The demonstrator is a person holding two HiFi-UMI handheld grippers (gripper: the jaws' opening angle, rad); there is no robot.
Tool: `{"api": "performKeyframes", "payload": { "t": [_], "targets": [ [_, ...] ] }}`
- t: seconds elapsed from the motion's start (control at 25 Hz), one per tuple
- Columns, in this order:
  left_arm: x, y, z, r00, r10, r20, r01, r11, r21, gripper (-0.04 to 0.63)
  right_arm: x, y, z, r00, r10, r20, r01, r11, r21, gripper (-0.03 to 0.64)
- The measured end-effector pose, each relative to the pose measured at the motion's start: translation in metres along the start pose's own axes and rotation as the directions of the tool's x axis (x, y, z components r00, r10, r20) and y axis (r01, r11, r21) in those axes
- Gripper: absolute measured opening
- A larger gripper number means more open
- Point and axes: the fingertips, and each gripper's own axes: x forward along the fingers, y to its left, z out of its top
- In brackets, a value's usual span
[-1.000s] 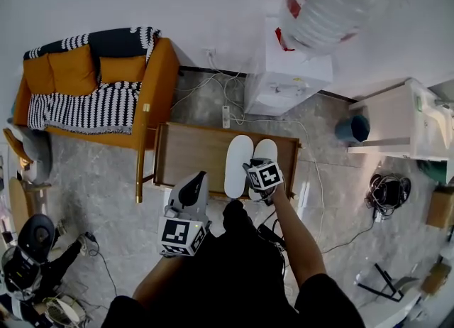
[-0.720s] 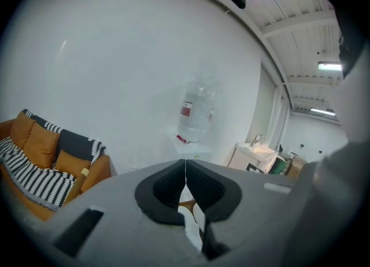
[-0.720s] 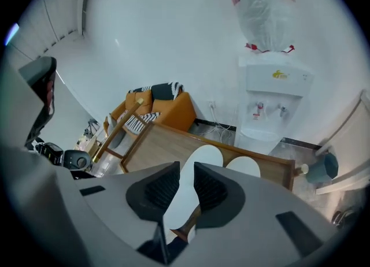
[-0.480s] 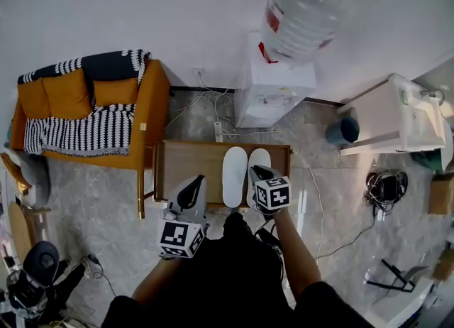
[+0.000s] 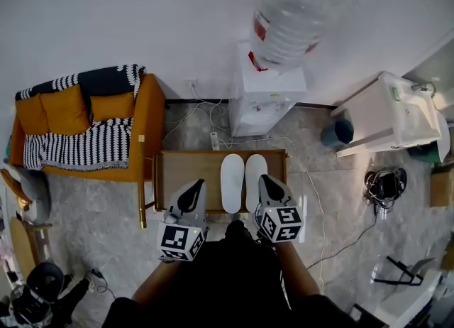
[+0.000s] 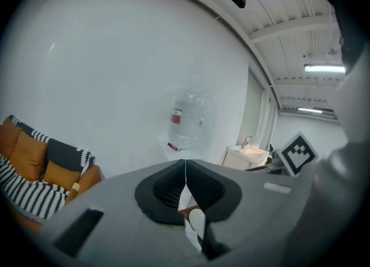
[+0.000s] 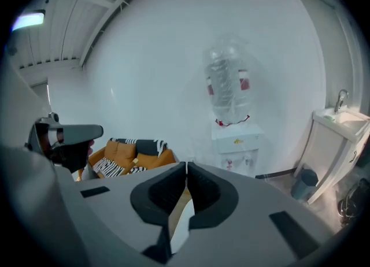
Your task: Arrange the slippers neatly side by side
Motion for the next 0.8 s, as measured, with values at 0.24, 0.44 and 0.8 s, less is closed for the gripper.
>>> {"api": "performKeyframes", "payload": {
  "t": [0.24, 0.44, 0.8],
  "targets": [
    [-0.002, -0.002, -0.003, 1.0, -0.002, -0.003, 0.002, 1.0, -0.001, 0.017, -0.051, 0.025, 0.021, 0.987, -0.006, 0.162, -0.003, 0.998, 0.058, 0.012],
    [-0.001, -0.005, -0.004, 1.0, -0.016, -0.004, 0.016, 1.0, 0.007, 0.018, -0.066, 0.045, 0.013, 0.984, 0.033, 0.176, -0.049, 0.995, 0.085, 0.012],
    [-0.004, -0.014, -0.008, 0.999, -0.033, -0.01, 0.033, 0.999, 0.017, 0.017, -0.067, 0.052, 0.003, 0.987, 0.042, 0.153, -0.052, 0.997, 0.057, 0.011]
  ]
}}
